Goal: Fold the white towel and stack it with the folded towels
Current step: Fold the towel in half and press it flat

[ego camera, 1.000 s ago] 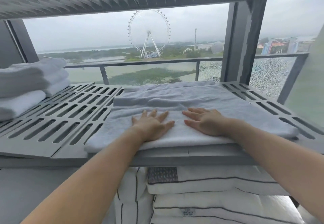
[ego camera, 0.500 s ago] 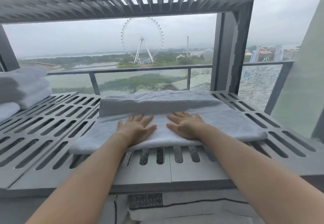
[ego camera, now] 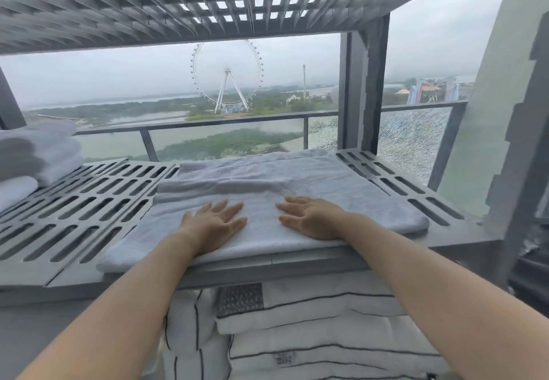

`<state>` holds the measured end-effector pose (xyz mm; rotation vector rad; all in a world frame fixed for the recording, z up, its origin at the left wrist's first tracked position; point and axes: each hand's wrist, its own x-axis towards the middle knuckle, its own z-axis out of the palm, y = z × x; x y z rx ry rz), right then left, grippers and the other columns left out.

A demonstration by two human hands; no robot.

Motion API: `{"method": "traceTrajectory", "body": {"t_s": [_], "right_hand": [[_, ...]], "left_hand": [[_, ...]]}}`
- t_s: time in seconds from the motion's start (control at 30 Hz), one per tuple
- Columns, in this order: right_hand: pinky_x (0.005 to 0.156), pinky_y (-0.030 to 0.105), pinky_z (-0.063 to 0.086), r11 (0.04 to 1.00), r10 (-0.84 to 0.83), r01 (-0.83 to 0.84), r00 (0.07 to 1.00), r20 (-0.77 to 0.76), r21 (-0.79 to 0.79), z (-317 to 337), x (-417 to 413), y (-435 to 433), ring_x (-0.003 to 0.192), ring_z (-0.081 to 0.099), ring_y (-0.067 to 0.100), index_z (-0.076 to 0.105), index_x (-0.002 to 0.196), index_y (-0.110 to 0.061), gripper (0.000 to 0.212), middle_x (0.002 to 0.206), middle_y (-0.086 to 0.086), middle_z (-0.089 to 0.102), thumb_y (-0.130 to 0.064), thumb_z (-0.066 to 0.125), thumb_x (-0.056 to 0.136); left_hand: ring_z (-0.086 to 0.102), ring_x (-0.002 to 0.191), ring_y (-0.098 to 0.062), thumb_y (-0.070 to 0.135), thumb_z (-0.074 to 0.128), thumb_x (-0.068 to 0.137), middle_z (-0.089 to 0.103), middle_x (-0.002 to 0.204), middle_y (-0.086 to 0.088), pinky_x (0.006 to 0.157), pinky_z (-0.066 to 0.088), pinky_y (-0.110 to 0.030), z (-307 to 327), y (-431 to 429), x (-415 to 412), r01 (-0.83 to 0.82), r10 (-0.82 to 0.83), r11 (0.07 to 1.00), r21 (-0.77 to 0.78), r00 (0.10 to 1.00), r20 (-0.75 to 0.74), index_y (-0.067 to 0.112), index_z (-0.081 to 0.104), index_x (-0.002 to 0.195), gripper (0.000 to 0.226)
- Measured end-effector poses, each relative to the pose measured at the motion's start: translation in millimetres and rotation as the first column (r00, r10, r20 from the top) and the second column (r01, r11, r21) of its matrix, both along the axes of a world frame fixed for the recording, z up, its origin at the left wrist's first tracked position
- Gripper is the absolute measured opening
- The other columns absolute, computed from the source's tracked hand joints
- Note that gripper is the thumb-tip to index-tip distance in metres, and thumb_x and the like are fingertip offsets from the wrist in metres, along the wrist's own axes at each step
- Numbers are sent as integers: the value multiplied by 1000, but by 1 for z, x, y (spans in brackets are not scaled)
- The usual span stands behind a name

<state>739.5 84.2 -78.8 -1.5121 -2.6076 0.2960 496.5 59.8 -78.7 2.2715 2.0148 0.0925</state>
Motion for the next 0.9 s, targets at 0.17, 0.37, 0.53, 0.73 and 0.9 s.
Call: {"method": "traceTrajectory", "body": {"t_s": [0.17, 0.37, 0.53, 0.73, 0.9], "right_hand": [[108, 31, 19, 998, -26, 35, 983, -184, 45, -1, -1, -13, 138, 23, 12, 38, 137, -31, 49, 151, -8, 28, -51, 29, 93], [111, 36, 23, 998, 47, -42, 993, -112, 45, 0, 19, -13, 137, 27, 19, 37, 137, -24, 45, 149, 0, 32, -36, 31, 94], [116, 40, 1, 996, 81, -82, 996, 38, 22, -6, 74, -11, 143, 1, 11, 11, 144, -40, 58, 156, -10, 4, -62, 17, 90], [115, 41, 1, 989, 141, -143, 989, 50, 27, -5, 101, -20, 143, 1, 14, 9, 144, -41, 62, 156, -10, 3, -66, 17, 87], [115, 40, 4, 979, 194, -195, 981, 27, 55, -4, 106, -24, 143, 4, 15, 14, 144, -38, 62, 156, -9, 8, -64, 21, 89]], "left_hand": [[6, 144, -15, 42, 20, 98, 12, 156, 9, 111, 5, -59, 9, -21, 39, 33, -33, 992, 123, 999, -3, 37, 24, 144, 46], [11, 143, -14, 42, 19, 96, 12, 157, 5, 114, 8, -50, -4, -34, 128, 68, -80, 991, 117, 991, 106, 23, 16, 148, 55], [-2, 143, -8, 57, 22, 93, -3, 157, 8, 114, -1, -41, 0, -38, 116, 96, -96, 995, -13, 995, -25, 28, 3, 148, 65], [-3, 143, -6, 61, 21, 92, -2, 157, 9, 116, -1, -39, 1, -47, 122, 71, -71, 997, -7, 997, -34, 30, 3, 148, 66], [2, 143, -5, 64, 22, 90, 3, 157, 11, 117, 5, -37, 1, -53, 124, 52, -51, 998, 39, 999, -18, 33, 9, 147, 66]]}}
